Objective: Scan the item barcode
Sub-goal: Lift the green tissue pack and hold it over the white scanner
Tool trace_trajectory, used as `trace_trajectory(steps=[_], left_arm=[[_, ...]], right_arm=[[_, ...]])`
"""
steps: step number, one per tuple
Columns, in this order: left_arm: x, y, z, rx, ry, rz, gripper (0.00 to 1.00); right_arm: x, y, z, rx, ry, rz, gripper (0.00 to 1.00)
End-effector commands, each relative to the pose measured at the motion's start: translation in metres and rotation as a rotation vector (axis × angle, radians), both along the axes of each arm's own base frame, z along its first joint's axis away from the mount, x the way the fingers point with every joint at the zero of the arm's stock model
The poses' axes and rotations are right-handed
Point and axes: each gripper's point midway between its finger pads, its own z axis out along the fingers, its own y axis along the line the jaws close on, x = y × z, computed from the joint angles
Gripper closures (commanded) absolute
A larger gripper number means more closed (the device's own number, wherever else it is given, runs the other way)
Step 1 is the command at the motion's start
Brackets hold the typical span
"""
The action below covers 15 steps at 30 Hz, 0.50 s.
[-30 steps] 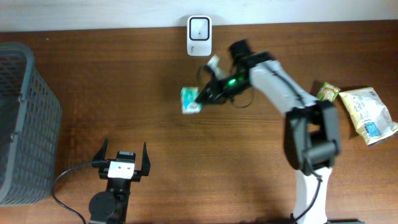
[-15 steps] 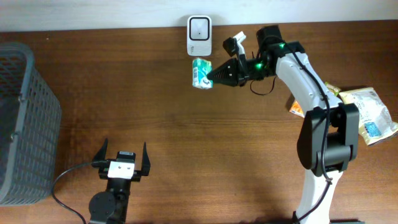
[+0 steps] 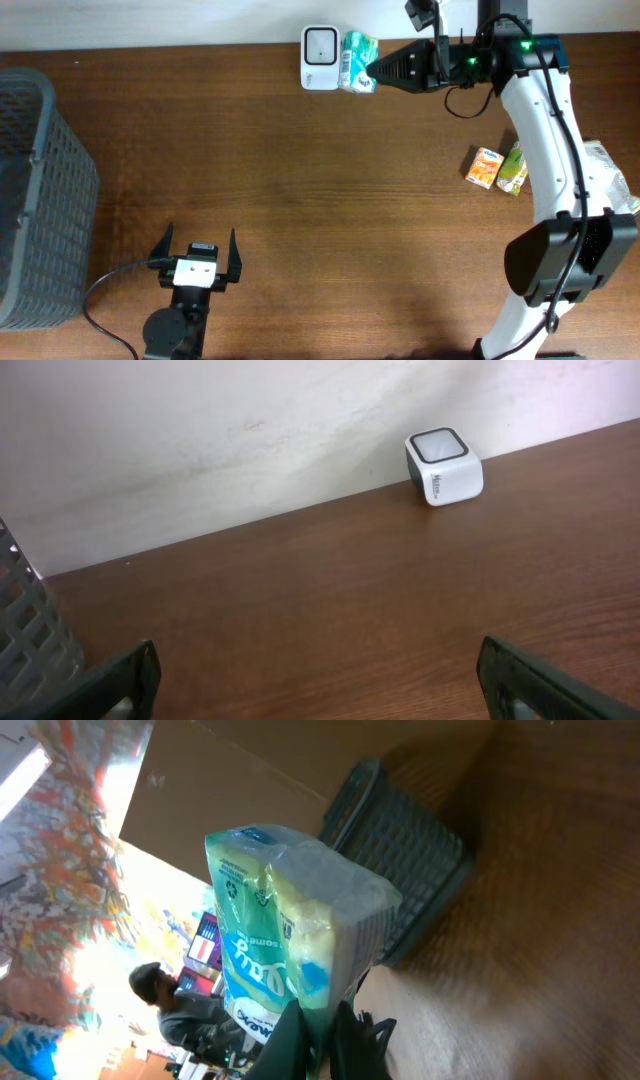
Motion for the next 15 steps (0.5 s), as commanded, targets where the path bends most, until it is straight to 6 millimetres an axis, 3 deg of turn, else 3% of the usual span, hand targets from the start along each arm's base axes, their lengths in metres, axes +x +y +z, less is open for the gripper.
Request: trace_trajectory(steps=[1,7,11,15], left_arm=[[0.0,0.002,-0.001,0.013,-0.001,0.008,0.01],[0.0,0.002,-0.001,0.013,-0.001,0.008,0.01],[0.0,0.002,-0.001,0.013,-0.001,0.008,0.01],[0.0,0.002,-0.001,0.013,-0.001,0.008,0.01]], right_arm=[[0.001,-0.012,0.009,0.02,-0.005,-0.014,0.96],[0.004,-0.012,0.008,0.007,-0.027,-0.024,0.96],[0.046,-0.025,-0.033,-0.311,0.013,-0.299,0.96],[0.073,-0.039,-0.036,-0.597,-0.055,-0.545,0.96]])
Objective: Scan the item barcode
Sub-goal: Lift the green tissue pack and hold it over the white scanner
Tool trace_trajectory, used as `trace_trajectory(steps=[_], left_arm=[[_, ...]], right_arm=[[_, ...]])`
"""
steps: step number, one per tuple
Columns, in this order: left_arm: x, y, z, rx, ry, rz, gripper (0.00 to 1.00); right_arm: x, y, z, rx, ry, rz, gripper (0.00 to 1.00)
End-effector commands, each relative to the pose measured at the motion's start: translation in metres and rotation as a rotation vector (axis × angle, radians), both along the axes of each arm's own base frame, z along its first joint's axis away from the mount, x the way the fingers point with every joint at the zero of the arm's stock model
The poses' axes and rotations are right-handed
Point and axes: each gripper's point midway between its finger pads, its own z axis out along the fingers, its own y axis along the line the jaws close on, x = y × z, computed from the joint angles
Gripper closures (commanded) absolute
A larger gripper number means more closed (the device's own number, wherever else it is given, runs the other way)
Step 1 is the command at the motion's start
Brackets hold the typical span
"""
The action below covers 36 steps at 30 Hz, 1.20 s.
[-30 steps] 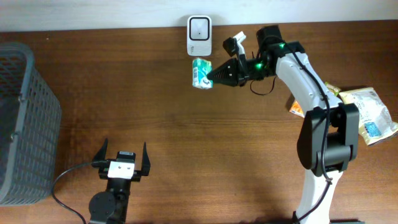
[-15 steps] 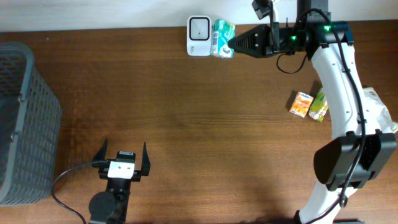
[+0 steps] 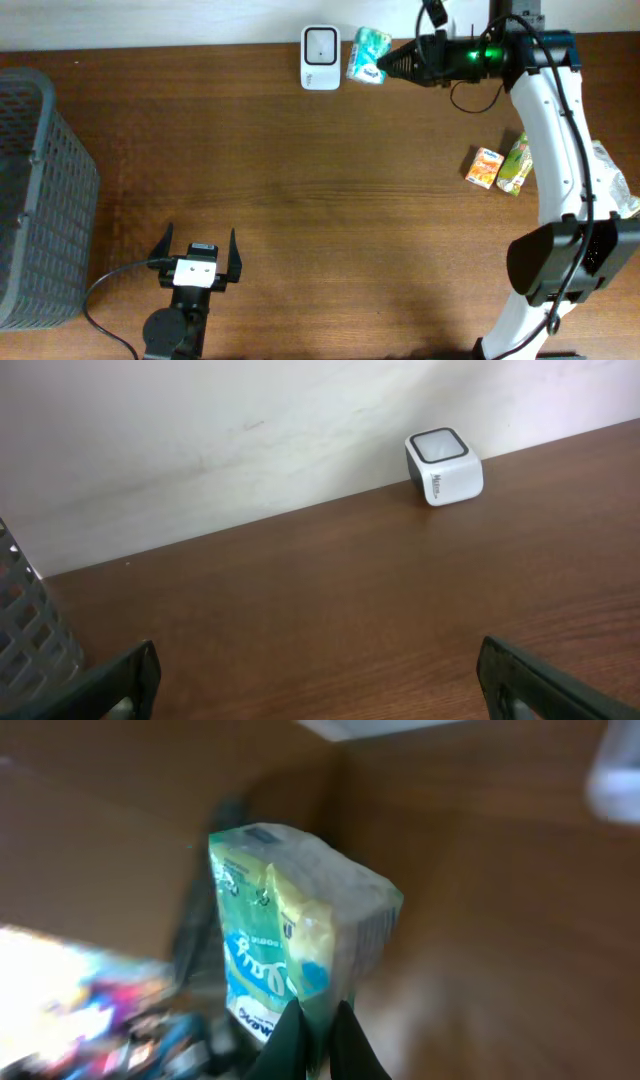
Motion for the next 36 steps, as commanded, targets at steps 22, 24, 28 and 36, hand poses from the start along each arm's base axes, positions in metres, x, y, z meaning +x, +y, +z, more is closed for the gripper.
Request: trace_trajectory(steps=[22,24,28,36], left_arm=[[0.0,0.002,-0.002,0.013,0.0,0.008,0.01],[0.0,0.002,-0.002,0.013,0.0,0.008,0.01],[0.0,0.002,-0.002,0.013,0.0,0.008,0.01],[0.0,0.002,-0.002,0.013,0.0,0.008,0.01]], right_arm=[[0.178,0.061,-0.067,-1.61,-1.021,-0.285,0.96],[0.187,0.068,-0.089,-1.617,-1.042,-0.244,0.96],[0.196,0.068,-0.127,-1.623,-1.02,-0.198,0.96],[0.203,0.065,-0.163,-1.622,-0.994,-0.144,0.96]])
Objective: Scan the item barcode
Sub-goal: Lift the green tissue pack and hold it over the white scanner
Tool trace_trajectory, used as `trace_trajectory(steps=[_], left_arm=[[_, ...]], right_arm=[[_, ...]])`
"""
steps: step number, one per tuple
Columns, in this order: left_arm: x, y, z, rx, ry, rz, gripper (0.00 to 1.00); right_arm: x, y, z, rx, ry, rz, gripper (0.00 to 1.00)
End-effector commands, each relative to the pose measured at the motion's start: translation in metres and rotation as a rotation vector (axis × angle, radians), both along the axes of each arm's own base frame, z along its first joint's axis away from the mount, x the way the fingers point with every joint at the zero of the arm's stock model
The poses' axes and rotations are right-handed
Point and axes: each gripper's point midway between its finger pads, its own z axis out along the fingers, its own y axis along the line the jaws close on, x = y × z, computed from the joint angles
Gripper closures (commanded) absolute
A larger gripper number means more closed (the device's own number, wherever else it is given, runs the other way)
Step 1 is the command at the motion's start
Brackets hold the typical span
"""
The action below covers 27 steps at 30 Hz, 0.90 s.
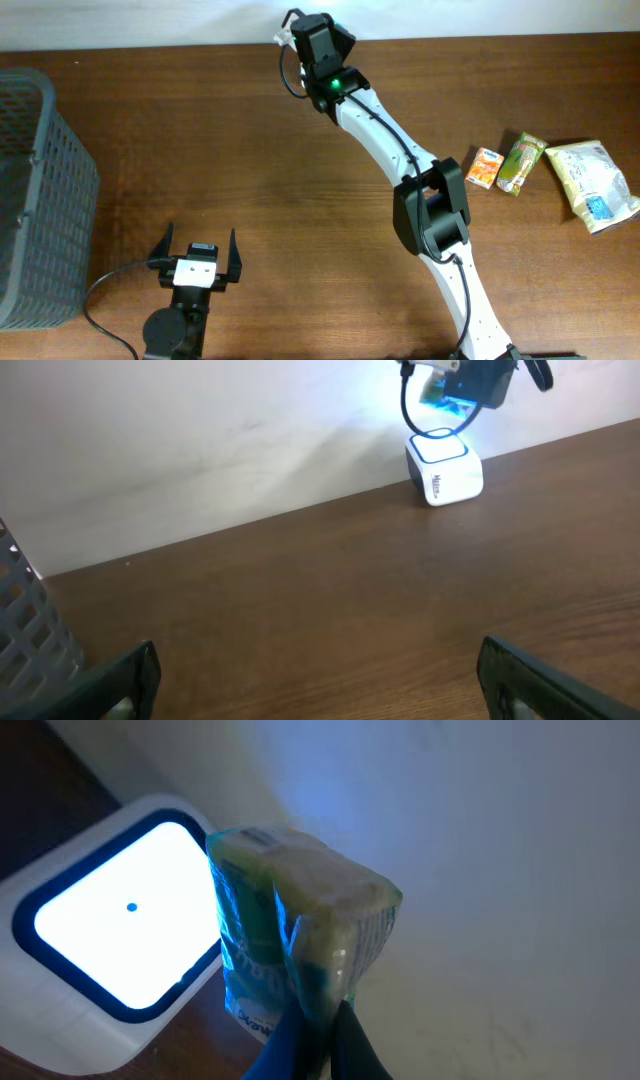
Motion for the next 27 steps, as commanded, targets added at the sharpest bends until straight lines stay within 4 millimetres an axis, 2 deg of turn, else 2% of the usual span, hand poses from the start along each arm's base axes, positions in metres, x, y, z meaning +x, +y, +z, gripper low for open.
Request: trace_trajectory(steps=[1,5,17,20,22,23,27], left_arm=[[0.0,0.002,-0.002,0.013,0.0,0.008,0.01],[0.0,0.002,-0.002,0.013,0.0,0.008,0.01],[0.0,0.002,-0.002,0.013,0.0,0.008,0.01],[0.0,0.002,-0.002,0.013,0.0,0.008,0.01],[0.0,0.002,-0.002,0.013,0.0,0.008,0.01],[0.0,0.002,-0.002,0.013,0.0,0.008,0.01],[0.0,0.002,-0.002,0.013,0.0,0.008,0.01]], right_arm=[[0.005,0.0,-0.012,0.008,0.014,0.02,0.96],[0.005,0.006,-0.016,0.022,0.027,0.055,0.96],[0.0,0.008,-0.035,0.005,0.083,0.064,0.96],[-0.01,0.009,-0.038,-0.02,0.132,0.071,0.96],[-0.021,0.011,-0.033,-0.029,0.178,0.089,0.96],[-0.028,0.013,-0.025,0.004,0.197,0.097,0.96],[-0.051,0.014,0.027,0.228,0.203,0.055,0.96]])
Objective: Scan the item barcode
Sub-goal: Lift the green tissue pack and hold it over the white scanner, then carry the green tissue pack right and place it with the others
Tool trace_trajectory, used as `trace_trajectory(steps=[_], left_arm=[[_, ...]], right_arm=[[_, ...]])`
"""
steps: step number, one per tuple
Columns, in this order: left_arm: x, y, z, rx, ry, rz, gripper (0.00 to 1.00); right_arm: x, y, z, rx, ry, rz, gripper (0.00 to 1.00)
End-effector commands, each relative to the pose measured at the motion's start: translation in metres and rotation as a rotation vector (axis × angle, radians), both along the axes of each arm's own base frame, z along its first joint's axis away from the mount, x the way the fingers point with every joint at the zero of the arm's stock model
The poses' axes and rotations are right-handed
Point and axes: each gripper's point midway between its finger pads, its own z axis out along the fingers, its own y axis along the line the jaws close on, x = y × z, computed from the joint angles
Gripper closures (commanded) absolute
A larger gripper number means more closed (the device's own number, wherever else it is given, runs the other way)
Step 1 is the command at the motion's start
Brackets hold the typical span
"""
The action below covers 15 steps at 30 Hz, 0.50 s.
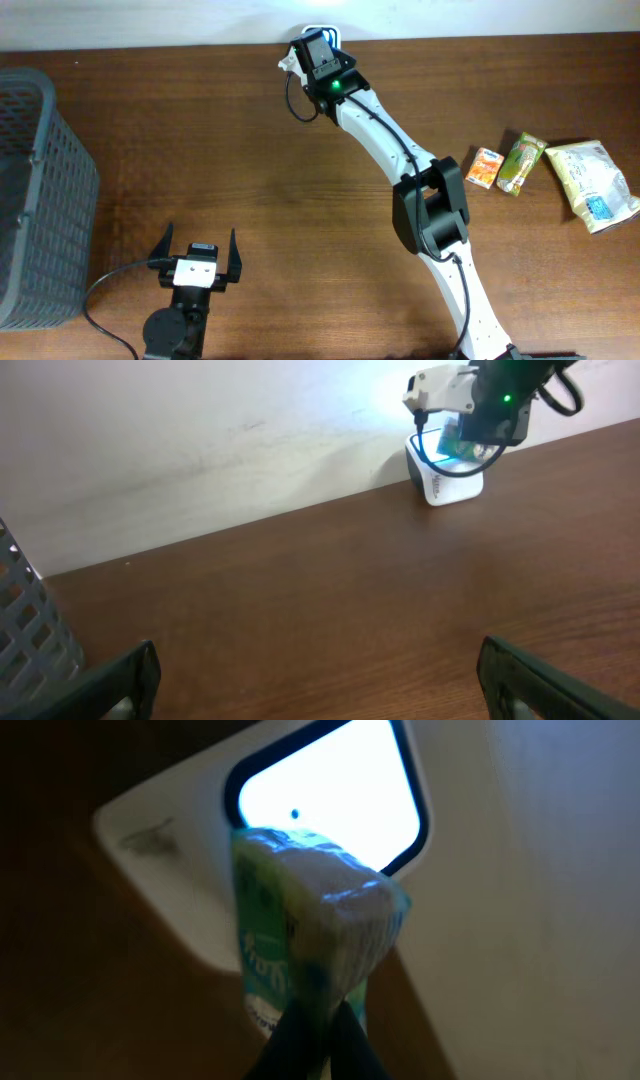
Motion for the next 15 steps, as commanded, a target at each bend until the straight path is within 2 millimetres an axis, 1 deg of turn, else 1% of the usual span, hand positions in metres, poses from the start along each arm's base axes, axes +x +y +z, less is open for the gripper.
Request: trace_trajectory(steps=[1,3,4,6,7,8,10,11,12,13,14,15], left_arm=[[0.0,0.002,-0.002,0.013,0.0,0.008,0.01],[0.0,0.002,-0.002,0.013,0.0,0.008,0.01],[0.0,0.002,-0.002,0.013,0.0,0.008,0.01],[0.0,0.002,-0.002,0.013,0.0,0.008,0.01],[0.0,0.002,-0.002,0.013,0.0,0.008,0.01],[0.0,0.002,-0.002,0.013,0.0,0.008,0.01],[0.0,0.002,-0.002,0.013,0.0,0.008,0.01],[0.0,0.002,-0.002,0.013,0.0,0.008,0.01],[0.0,0.002,-0.002,0.013,0.0,0.008,0.01],[0.0,0.002,-0.002,0.013,0.0,0.008,0.01],[0.0,0.002,-0.002,0.013,0.0,0.009,0.01],[0.0,0.002,-0.002,0.013,0.0,0.008,0.01]], right_arm=[[-0.029,0.011,0.102,0.297,-0.047,-0.053,0.96],[-0.06,0.0,0.127,0.416,0.016,-0.151,0.96],[-0.076,-0.008,0.137,0.458,0.045,-0.214,0.96],[-0.106,-0.028,0.147,0.499,0.108,-0.328,0.96],[-0.119,-0.039,0.148,0.519,0.139,-0.397,0.96],[-0.143,-0.061,0.145,0.571,0.19,-0.567,0.96],[-0.168,-0.095,0.135,0.588,0.245,-0.782,0.96],[-0.191,-0.135,0.122,0.531,0.315,-0.956,0.96],[-0.198,-0.156,0.114,0.509,0.341,-1.046,0.96],[-0.202,-0.172,0.109,0.499,0.354,-1.114,0.96],[-0.202,-0.202,0.097,0.494,0.377,-1.206,0.96],[-0.203,-0.216,0.092,0.488,0.382,-1.243,0.96]])
